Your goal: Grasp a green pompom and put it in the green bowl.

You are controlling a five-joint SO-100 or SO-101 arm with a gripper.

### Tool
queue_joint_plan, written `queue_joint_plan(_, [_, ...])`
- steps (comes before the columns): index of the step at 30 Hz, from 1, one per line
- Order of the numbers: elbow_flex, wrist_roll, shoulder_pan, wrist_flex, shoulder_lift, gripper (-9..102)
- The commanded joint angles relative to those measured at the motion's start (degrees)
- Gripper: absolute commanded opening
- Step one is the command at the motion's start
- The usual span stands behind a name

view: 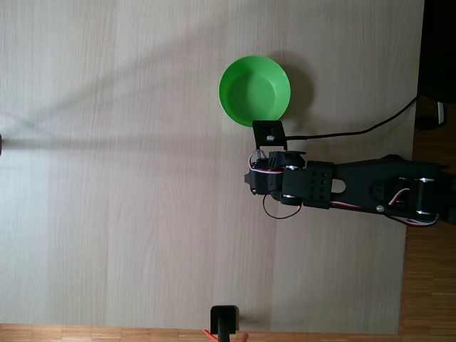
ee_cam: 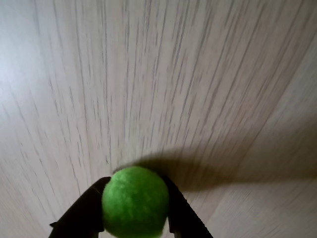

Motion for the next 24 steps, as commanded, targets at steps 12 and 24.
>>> queue_joint_plan(12, [-1.2, -0.3, 0.4, -0.2, 1.9, -1])
queue_joint_plan(24, [-1.2, -0.3, 2.7, 0.5, 14.2, 0])
